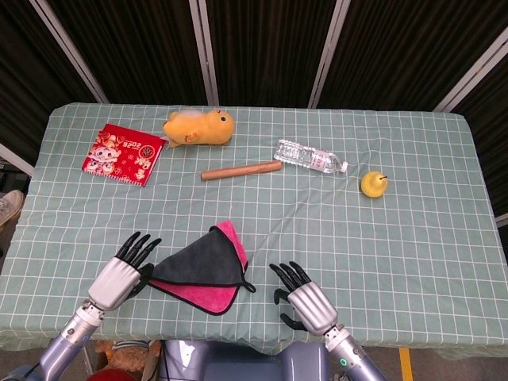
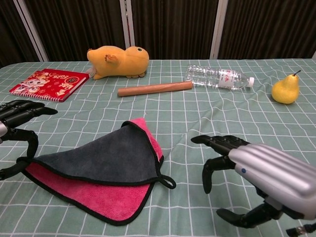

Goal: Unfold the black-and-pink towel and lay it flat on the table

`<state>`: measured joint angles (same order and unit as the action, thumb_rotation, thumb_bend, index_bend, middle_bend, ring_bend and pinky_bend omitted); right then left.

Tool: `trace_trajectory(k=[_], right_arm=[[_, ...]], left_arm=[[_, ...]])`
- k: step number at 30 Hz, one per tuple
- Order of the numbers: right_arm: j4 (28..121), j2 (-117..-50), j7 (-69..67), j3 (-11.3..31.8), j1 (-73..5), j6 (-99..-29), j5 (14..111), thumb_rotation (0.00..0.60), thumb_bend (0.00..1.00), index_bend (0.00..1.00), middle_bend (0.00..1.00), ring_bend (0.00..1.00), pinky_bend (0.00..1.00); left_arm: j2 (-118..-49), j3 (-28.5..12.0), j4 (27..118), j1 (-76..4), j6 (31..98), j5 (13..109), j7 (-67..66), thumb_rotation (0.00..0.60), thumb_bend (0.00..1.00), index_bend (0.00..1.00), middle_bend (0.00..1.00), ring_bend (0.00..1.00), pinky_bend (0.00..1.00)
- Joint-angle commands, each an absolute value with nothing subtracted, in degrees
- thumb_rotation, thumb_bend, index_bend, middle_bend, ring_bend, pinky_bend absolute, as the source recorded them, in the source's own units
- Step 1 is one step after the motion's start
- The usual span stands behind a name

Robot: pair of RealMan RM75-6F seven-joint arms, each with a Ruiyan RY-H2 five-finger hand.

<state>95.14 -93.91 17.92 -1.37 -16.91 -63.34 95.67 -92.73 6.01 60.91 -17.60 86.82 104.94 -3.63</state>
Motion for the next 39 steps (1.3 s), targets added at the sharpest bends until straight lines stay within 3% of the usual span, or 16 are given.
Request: trace_trajectory(k=[1,19,39], right_arm=[[95.13,-96.21,20.78,-0.84,-17.87,-62.1,94.54,0.6,0.33,0.46,0.0,0.0,0.0],[86.87,-107.81,26.43,4.21,-23.71,-57.37,89.26,0.6,0.34,0.43,0.0,0.0,0.0],[81.22,-110.46,25.26,6.09,-28.85,-57.3,88.43,0.6,0.33,0.4,0.0,0.0,0.0]], left_arm=[[-92.68,6.05,60.94,-17.59,86.83,104.86,-3.56,0.6,0.47,0.63,0.07,0.0,0.02],[-91.92,6.38,61.99,-17.61,87.84,105.21,-3.6,0.6,0.46,0.62,0.07,0.0,0.02],[-91.77,6.09,61.93,-17.8,86.65,104.03,-4.07,0.6,0.46,0.63,0.07,0.0,0.02]])
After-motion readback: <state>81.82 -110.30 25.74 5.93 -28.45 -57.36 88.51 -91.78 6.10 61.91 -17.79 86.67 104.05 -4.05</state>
